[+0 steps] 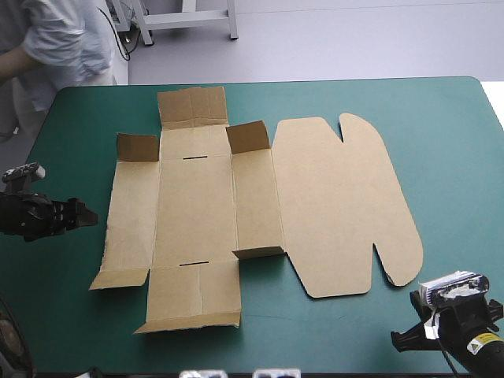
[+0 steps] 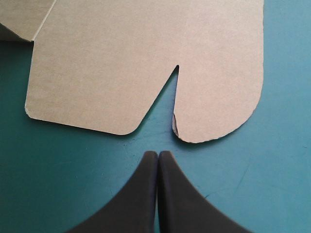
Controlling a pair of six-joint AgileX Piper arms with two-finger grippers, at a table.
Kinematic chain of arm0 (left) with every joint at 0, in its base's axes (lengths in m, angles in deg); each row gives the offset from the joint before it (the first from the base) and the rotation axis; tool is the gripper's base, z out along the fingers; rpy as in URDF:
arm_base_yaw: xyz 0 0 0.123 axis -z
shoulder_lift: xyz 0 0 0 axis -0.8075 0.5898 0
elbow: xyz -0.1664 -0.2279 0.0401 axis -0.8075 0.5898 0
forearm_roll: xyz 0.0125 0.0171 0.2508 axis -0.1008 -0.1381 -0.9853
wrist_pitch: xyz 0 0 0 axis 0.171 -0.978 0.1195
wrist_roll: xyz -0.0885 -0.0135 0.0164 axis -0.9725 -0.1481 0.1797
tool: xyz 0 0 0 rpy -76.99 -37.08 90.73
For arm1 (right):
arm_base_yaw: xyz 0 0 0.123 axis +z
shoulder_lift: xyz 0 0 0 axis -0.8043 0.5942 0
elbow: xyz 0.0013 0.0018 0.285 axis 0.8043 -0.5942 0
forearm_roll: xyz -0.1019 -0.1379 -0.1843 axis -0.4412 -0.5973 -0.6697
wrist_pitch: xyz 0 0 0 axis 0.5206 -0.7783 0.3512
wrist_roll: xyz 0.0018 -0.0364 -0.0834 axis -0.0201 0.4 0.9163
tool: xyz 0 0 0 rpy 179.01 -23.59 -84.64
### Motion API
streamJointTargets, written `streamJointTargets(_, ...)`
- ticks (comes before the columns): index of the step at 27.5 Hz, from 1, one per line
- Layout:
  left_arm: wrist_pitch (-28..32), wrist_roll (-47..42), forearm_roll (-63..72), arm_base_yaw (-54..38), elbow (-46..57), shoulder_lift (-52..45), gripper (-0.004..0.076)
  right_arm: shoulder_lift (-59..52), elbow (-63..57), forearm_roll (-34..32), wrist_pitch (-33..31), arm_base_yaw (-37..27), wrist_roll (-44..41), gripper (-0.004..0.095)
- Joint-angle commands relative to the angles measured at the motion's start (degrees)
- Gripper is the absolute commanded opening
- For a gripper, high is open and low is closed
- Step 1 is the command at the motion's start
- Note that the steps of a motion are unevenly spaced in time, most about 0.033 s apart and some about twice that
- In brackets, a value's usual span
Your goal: Fold the box
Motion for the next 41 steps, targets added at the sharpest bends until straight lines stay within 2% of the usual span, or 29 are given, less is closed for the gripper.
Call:
streamJointTargets(1,-2.41,2.81,4.78,0.13,-1.74,1.95,0.0582,0.50,1.42,0.98,3.43,0.01,0.54,-0.0019)
streamJointTargets(4,-5.24,5.51,7.41,0.13,-1.66,5.63,0.0582,0.50,1.42,0.98,3.80,0.01,0.54,-0.0019)
streamJointTargets(13,-5.24,8.25,7.20,0.23,2.56,10.43,0.0582,0.50,1.42,0.98,4.04,0.01,0.54,-0.0019)
streamJointTargets(19,-4.75,12.75,11.93,0.23,8.00,11.57,0.0582,0.50,1.42,0.98,4.04,0.01,0.54,-0.0019)
streamJointTargets(25,-5.17,13.68,15.76,0.85,8.73,11.93,0.0582,0.60,1.42,0.98,4.04,0.01,0.54,-0.0019)
streamJointTargets(29,-5.14,14.29,16.41,3.53,8.73,11.93,0.0582,0.60,1.42,0.98,4.04,0.01,0.54,-0.0019)
streamJointTargets(35,-1.29,13.86,17.45,9.36,8.73,11.93,0.0575,0.60,1.42,0.98,4.04,0.01,0.54,-0.0019)
streamJointTargets(36,-0.95,13.86,18.06,9.36,8.73,11.93,0.0558,0.60,1.42,0.98,4.07,0.01,0.54,-0.0019)
streamJointTargets(37,-0.20,13.29,18.81,9.36,8.73,11.93,0.0467,0.60,1.42,0.98,4.17,0.01,0.54,-0.0019)
streamJointTargets(38,-0.06,12.93,18.85,9.36,8.73,11.93,0.0412,0.60,1.42,0.98,4.17,0.01,0.54,-0.0019)
streamJointTargets(40,0.57,12.31,18.95,9.36,8.73,11.93,0.0244,0.60,1.42,0.98,4.17,0.01,0.54,-0.0019)
streamJointTargets(41,1.23,12.31,19.08,9.36,8.73,11.93,0.0100,0.60,1.42,0.98,4.17,0.01,0.54,-0.0019)
